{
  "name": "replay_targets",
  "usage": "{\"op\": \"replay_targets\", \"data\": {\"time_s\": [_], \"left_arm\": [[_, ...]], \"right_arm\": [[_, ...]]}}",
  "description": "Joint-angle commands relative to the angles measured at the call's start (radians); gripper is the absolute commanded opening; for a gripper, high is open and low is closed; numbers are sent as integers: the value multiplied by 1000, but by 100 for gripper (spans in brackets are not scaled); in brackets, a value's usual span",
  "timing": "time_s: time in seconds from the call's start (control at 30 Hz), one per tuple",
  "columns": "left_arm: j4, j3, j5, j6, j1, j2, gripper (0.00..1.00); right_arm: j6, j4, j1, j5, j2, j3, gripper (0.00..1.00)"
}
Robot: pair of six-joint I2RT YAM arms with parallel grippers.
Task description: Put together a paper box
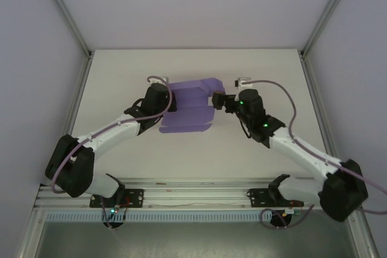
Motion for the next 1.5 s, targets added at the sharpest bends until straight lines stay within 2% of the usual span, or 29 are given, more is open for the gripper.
{"op": "replay_targets", "data": {"time_s": [0.0,0.13,0.27,0.37,0.43,0.53,0.63,0.73,0.8,0.97,1.1,1.33,1.47], "left_arm": [[-9,-2,1,52,9,-33,0],[6,-15,26,72,12,-43,0],[21,-19,53,80,12,-44,0],[21,-14,66,91,12,-43,0],[15,-10,64,96,12,-40,0],[1,-2,53,98,11,-31,0],[-1,4,58,98,11,-21,0],[-6,10,63,100,13,-13,0],[-11,15,64,102,12,-7,0],[-18,25,70,105,12,7,0],[-38,36,63,104,11,17,0],[-69,47,14,91,11,16,0],[-63,41,31,103,8,7,0]], "right_arm": [[8,-124,-67,-45,-136,-11,100],[11,-188,-188,-156,-221,0,100],[-61,-290,-296,-329,-135,72,92],[-170,-342,-304,-432,-15,135,83],[-222,-365,-304,-531,54,184,73],[-293,-380,-303,-706,132,239,64],[-362,-403,-292,-825,178,266,61],[-413,-417,-256,-874,203,277,59],[-435,-416,-224,-872,217,284,59],[-446,-394,-148,-841,271,329,51],[-450,-398,-93,-760,327,387,50],[-388,-357,-12,-457,382,439,52],[-318,-287,29,-214,405,436,49]]}}
